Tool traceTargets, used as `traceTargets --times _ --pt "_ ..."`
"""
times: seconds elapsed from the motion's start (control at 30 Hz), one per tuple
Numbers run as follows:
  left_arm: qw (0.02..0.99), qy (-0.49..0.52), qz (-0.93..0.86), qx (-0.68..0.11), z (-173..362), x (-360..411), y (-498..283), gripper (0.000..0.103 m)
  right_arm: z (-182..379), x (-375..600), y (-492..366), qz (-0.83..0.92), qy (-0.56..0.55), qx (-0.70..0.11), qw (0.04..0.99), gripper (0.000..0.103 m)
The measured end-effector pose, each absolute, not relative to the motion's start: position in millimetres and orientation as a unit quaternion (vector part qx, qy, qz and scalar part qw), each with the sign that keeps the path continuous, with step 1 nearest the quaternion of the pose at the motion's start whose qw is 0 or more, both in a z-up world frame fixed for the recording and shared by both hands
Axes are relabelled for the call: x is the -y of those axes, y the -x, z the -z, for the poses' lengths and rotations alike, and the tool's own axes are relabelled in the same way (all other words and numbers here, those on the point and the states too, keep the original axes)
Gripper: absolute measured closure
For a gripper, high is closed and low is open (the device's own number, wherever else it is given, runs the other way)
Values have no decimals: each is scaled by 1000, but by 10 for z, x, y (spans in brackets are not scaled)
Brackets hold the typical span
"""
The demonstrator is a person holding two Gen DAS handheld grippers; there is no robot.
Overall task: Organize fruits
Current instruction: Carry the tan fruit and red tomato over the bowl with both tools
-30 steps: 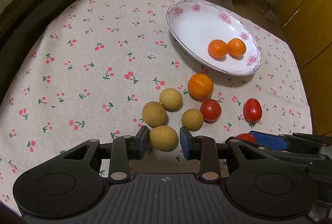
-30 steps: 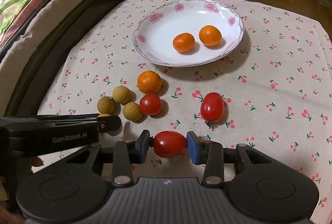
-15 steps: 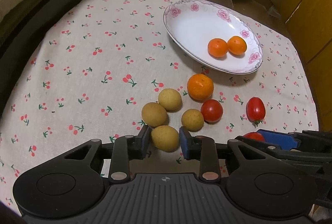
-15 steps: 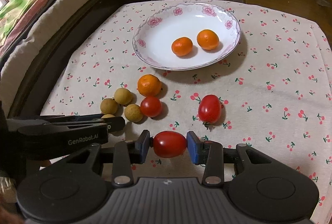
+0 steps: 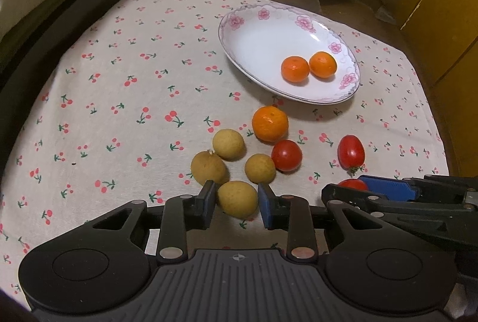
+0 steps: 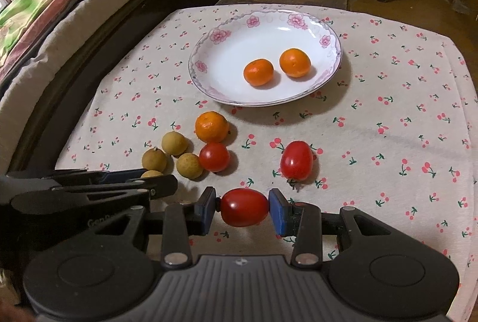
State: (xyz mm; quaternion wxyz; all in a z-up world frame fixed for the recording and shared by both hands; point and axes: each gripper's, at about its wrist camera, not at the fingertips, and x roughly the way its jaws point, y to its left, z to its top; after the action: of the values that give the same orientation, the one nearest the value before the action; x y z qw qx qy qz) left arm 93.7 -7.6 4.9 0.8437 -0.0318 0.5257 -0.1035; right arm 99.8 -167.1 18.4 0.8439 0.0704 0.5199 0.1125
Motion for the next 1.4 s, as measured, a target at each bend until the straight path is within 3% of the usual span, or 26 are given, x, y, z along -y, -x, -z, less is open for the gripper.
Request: traceTargets --times 1.4 --pt "856 11 112 -504 -261 207 -936 65 -304 1722 -991 -95 -79 -508 853 63"
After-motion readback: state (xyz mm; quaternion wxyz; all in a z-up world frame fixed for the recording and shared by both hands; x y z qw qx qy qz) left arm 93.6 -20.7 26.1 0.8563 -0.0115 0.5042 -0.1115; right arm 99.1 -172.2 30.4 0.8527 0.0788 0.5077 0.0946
